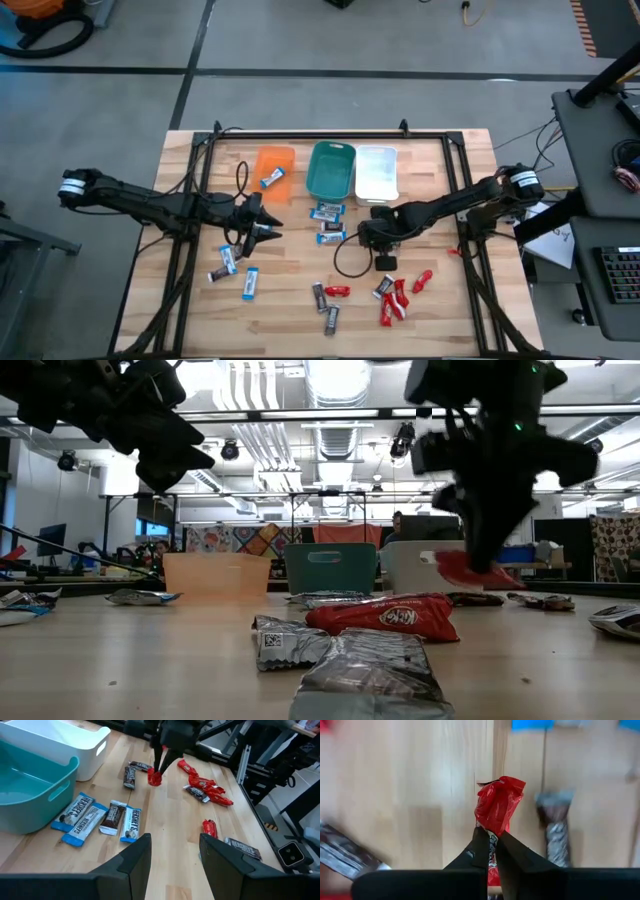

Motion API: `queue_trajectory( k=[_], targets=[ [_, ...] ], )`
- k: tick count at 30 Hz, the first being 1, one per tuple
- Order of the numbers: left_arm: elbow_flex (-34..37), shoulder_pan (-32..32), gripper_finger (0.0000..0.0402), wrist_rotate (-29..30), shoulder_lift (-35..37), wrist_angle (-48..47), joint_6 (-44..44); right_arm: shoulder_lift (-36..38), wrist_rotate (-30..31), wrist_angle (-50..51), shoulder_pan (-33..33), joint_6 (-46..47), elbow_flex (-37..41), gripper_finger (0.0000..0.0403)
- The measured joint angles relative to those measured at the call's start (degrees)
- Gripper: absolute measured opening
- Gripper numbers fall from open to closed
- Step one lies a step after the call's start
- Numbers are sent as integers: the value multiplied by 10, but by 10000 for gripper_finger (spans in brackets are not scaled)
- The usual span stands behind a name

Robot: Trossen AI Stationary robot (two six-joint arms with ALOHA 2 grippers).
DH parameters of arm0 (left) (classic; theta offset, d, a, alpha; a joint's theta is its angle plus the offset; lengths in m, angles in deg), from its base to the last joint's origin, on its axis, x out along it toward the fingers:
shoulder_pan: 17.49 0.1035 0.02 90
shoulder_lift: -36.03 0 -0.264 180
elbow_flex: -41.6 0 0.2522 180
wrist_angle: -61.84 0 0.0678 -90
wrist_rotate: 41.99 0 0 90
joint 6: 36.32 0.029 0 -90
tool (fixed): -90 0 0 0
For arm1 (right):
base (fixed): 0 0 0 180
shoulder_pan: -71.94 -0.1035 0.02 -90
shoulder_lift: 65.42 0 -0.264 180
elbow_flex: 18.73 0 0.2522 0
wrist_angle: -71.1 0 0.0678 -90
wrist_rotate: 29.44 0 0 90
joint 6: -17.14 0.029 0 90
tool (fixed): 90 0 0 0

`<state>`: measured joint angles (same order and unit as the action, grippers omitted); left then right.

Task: Organize candy in baskets
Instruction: Put the red chocolate into the green bin

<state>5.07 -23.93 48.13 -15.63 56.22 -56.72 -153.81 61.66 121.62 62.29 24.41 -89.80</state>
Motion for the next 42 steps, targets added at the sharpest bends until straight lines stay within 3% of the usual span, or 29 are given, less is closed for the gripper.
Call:
queue_trajectory(
  k=[8, 16, 20, 28, 42],
  targets=[
    [0, -3, 151, 0, 0, -12, -18, 10, 87, -91, 24, -102, -65, 13],
    [0, -3, 151, -2, 0, -82, -29, 10, 155, -210, 106, -195, -99, 13],
    [0, -3, 151, -16, 0, -159, -9, 10, 155, -262, 163, -181, -90, 13],
    [0, -3, 151, -22, 0, -309, 40, -7, 151, -268, 242, -99, -78, 13],
    [0, -3, 151, -21, 0, -301, 49, -67, 150, -315, 250, -92, -77, 21]
  ],
)
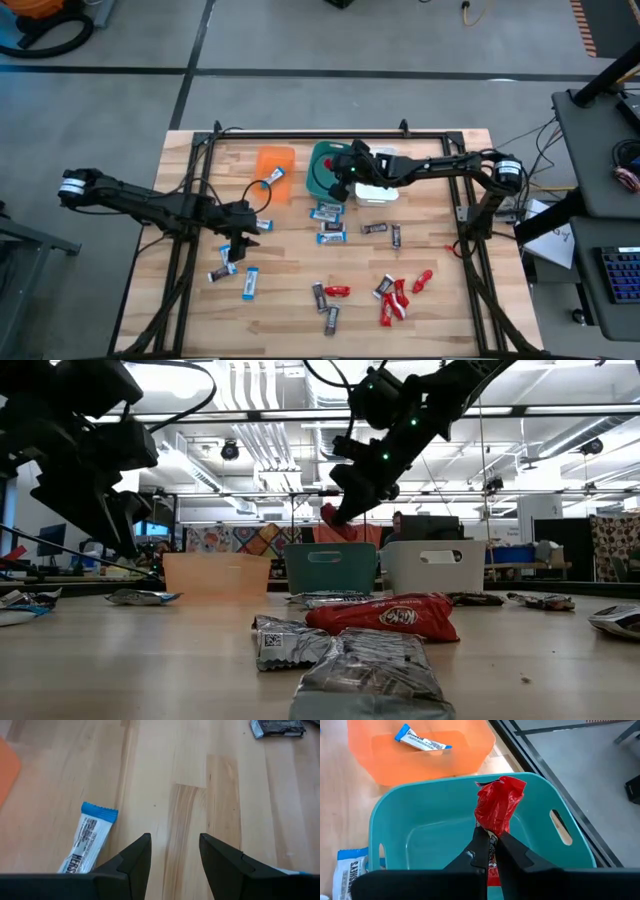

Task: Organize candy in baskets
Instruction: Put the red chocolate into the green bin, then put the brown chocolate into the white bin

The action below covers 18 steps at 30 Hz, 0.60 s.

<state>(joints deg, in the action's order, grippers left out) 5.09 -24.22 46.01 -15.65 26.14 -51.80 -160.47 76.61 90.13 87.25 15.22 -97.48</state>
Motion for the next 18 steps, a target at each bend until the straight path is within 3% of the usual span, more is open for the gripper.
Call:
queue_trajectory(
  k=[13, 18],
  targets=[
    [0, 0, 151, 1, -15, 35, -2, -6, 0, 0, 0, 9, 0, 125],
    [-7, 0, 151, -4, -23, 15, -76, -4, -20, 8, 0, 26, -2, 136]
  ],
)
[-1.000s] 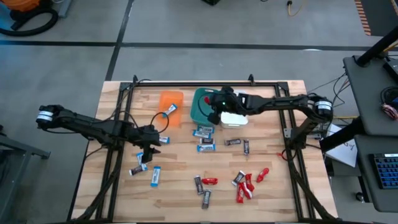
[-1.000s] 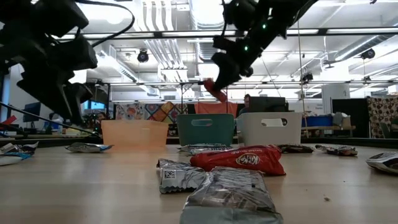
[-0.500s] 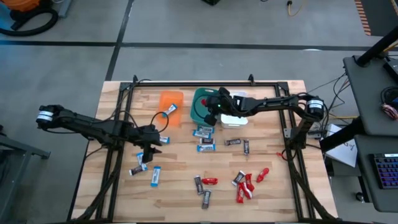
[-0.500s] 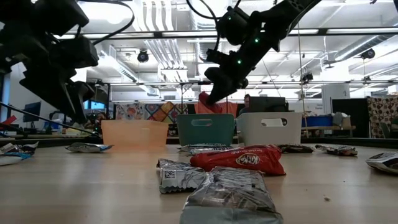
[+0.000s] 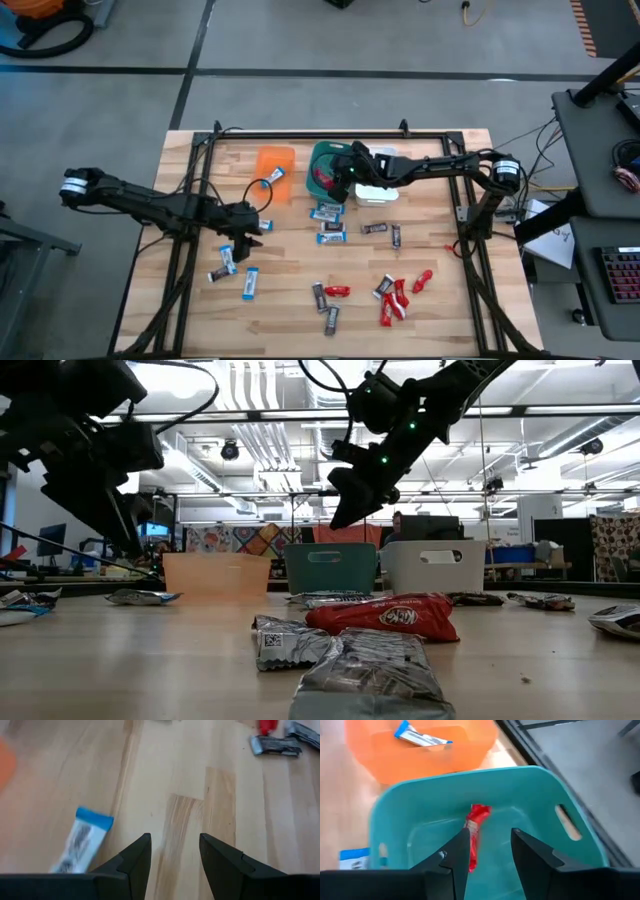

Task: Organize candy in baskets
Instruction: Put the brown chocolate into the white bin

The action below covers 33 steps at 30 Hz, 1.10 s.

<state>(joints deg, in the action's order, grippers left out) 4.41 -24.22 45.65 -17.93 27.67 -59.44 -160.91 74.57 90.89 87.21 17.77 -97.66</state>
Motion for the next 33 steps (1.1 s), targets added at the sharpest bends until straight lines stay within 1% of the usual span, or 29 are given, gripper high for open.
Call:
queue_trajectory(
  k=[2, 3, 4, 6, 8, 12, 15, 19, 22, 23, 28, 33],
  targets=[
    [-13, -1, 151, -15, -4, -32, -72, 4, -25, 2, -1, 12, 0, 134],
    [-20, -5, 151, -27, -6, -53, -121, 7, -37, 5, -3, 17, 0, 134],
    [-25, -12, 151, -45, -9, -76, -173, 10, -42, 11, -5, 21, -1, 135],
    [-37, -41, 150, -86, -16, -123, -250, 17, -50, 23, -11, 25, -1, 136],
    [-54, -85, 148, -110, -25, -157, -291, 24, -50, 36, -17, 25, -1, 136],
    [-103, -172, 144, -113, -54, -229, -344, 35, -50, 39, -29, 19, -1, 136],
    [-144, -224, 143, -99, -80, -261, -369, 39, -50, 38, -33, 13, -1, 137],
    [-186, -280, 144, -37, -122, -305, -372, 40, -50, 35, -37, 8, -1, 137],
    [-197, -321, 144, 15, -151, -319, -354, 40, -50, 36, -42, 8, -1, 137],
    [-197, -333, 144, 23, -159, -321, -355, 39, -51, 37, -44, 8, -1, 137],
    [-185, -377, 144, 30, -193, -323, -383, 39, -51, 41, -60, -1, -1, 137],
    [-169, -392, 146, 32, -221, -324, -406, 39, -51, 41, -68, -6, -1, 137]
  ],
)
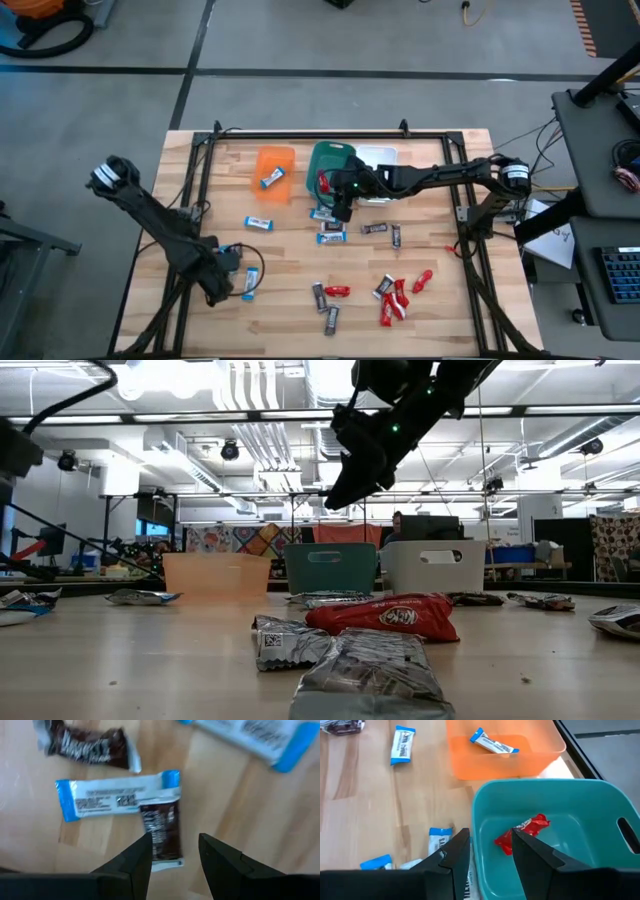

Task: Organize candy in baskets
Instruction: Put the brown chocolate into the white bin

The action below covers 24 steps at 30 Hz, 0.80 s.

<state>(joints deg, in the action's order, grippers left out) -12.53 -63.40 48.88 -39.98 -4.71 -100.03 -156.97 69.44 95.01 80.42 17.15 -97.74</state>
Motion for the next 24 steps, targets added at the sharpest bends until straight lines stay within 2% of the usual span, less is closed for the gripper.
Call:
queue_trajectory(
  k=[4, 15, 20, 24],
  targets=[
    [5, -1, 162, 2, -18, 0, -5, 0, -1, 2, -2, 0, 0, 137],
    [8, -3, 248, 5, -61, -6, -13, 0, -1, 3, -4, -2, 0, 137],
    [6, -3, 253, 13, -84, -4, -13, 0, -1, 4, -4, -2, 0, 137],
    [5, -3, 241, 13, -90, -3, -13, 0, -1, 4, -4, -2, 0, 137]
  ],
)
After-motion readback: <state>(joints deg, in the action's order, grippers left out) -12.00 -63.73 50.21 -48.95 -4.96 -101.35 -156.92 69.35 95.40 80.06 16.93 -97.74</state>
